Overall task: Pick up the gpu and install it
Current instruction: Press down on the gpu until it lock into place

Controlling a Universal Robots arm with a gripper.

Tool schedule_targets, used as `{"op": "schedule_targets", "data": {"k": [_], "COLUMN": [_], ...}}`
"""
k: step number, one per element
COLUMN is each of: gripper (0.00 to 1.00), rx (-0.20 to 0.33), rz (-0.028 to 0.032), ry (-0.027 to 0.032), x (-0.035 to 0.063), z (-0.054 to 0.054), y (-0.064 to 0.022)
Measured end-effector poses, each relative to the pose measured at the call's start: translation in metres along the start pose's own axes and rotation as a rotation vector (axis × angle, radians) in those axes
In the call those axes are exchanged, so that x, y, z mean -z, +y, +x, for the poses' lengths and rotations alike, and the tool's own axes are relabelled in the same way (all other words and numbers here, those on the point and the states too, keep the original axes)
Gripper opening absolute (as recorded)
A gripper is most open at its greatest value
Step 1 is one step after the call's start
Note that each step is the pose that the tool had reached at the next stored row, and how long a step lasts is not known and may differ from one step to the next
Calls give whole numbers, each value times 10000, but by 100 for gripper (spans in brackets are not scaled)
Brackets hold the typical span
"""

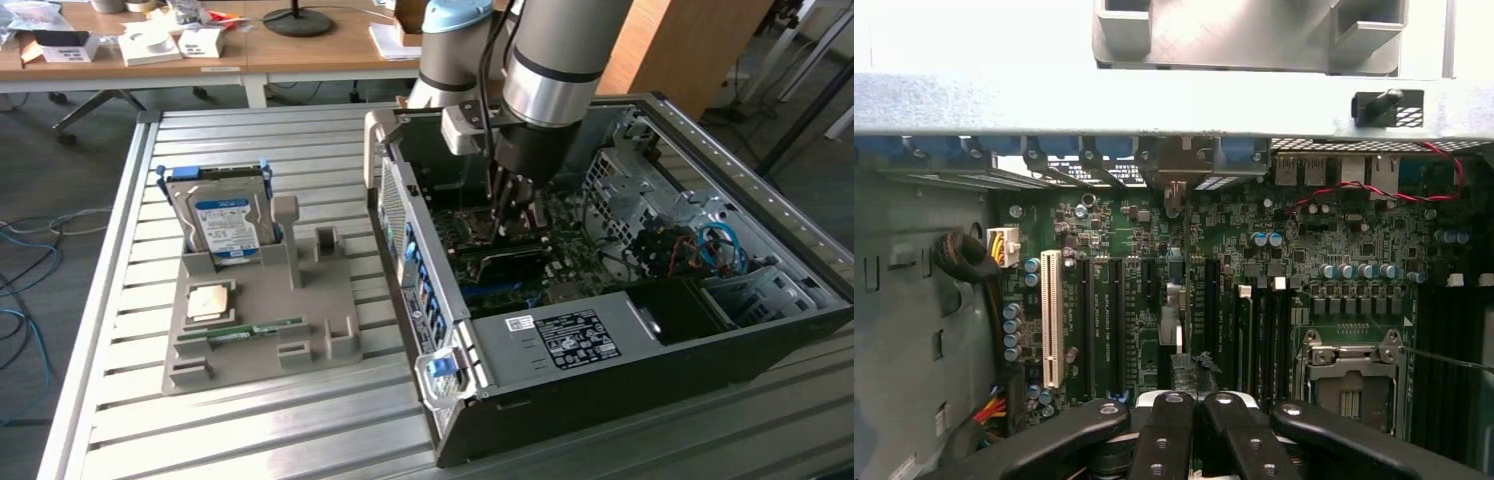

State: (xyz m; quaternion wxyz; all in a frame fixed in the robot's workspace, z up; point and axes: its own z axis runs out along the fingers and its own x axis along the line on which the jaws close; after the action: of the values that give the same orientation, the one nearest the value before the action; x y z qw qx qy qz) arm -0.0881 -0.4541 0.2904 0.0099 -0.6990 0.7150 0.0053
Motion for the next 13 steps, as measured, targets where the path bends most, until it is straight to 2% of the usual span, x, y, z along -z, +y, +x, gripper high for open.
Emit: {"op": "schedule_targets", "data": {"k": [13], "gripper": [11], "rx": [-1], "rz": [-1], "ry": [1], "x": [-13], "z": [1], "y": [0]}}
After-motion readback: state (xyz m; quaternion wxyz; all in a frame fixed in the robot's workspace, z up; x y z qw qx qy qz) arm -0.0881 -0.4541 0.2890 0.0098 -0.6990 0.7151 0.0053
